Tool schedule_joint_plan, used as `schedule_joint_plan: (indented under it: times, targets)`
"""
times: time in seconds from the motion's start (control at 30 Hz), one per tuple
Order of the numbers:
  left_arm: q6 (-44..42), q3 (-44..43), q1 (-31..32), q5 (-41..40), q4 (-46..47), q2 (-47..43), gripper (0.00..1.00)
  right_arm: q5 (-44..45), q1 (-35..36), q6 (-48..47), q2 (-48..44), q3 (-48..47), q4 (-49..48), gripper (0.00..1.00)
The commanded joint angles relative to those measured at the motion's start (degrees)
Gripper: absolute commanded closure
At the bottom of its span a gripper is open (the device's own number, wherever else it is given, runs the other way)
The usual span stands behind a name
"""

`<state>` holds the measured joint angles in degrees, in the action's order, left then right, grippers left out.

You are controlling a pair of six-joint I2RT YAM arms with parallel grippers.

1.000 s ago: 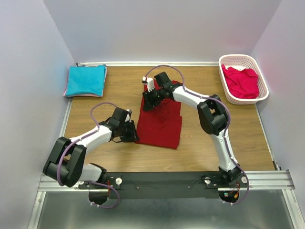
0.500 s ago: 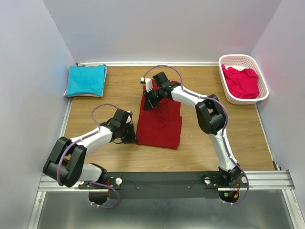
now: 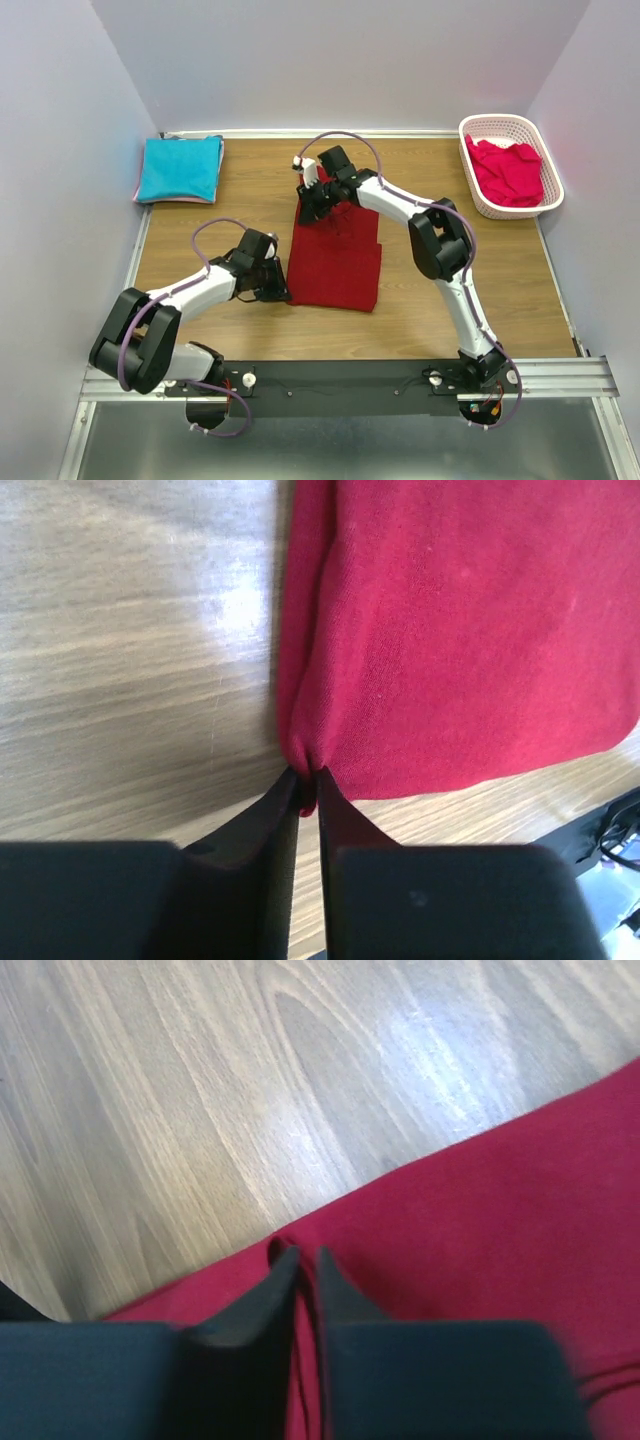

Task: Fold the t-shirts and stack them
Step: Fold the tshirt

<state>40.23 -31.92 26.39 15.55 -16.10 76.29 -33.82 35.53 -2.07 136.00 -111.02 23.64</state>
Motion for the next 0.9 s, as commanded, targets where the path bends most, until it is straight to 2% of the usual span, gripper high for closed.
schedule_joint_plan:
  times: [0.0, 0.03, 0.1, 0.13, 0.27, 0.43, 0.57, 0.67, 0.87]
  targets:
    - [-0.1, 1.2, 0.5, -2.9, -4.8, -1.8, 0.74, 2.5, -0.5, -0.1, -1.0, 1.1, -0.5, 0.71]
    - [0.0, 0.7, 0.5, -3.3, -5.6, -2.8, 0.67, 4.6, -0.4, -0.1, -3.2, 1.9, -0.5, 0.61]
    - [0.5, -0.2, 0.6, -4.8, -6.7, -4.2, 0.59, 6.7, -0.9, 0.7, -7.1, 4.9, -0.5, 0.53]
    - [0.6, -0.8, 0.6, -5.3, -7.7, -5.0, 0.50, 8.4, -1.4, 1.2, -8.6, 6.1, -0.5, 0.52]
    - [1.1, -2.4, 0.5, -7.8, -8.8, -9.3, 0.30, 12.1, -5.6, 4.3, -15.8, 14.3, -0.5, 0.49]
    - [0.1, -3.8, 0.5, -10.6, -7.4, -9.5, 0.29, 15.3, -9.9, 8.1, -24.2, 29.5, -0.7, 0.49]
    - [-2.1, -5.7, 0.4, -10.0, -4.7, -4.8, 0.32, 16.6, -13.8, 10.0, -28.9, 38.2, -1.4, 0.49]
    - [-3.0, -7.9, 0.7, -9.3, -4.7, -2.7, 0.37, 16.9, -15.2, 10.8, -30.7, 42.5, -2.4, 0.49]
    - [-4.6, -10.3, 2.0, -12.1, -5.3, -3.2, 0.38, 15.4, -16.1, 11.5, -29.5, 45.5, -4.7, 0.50]
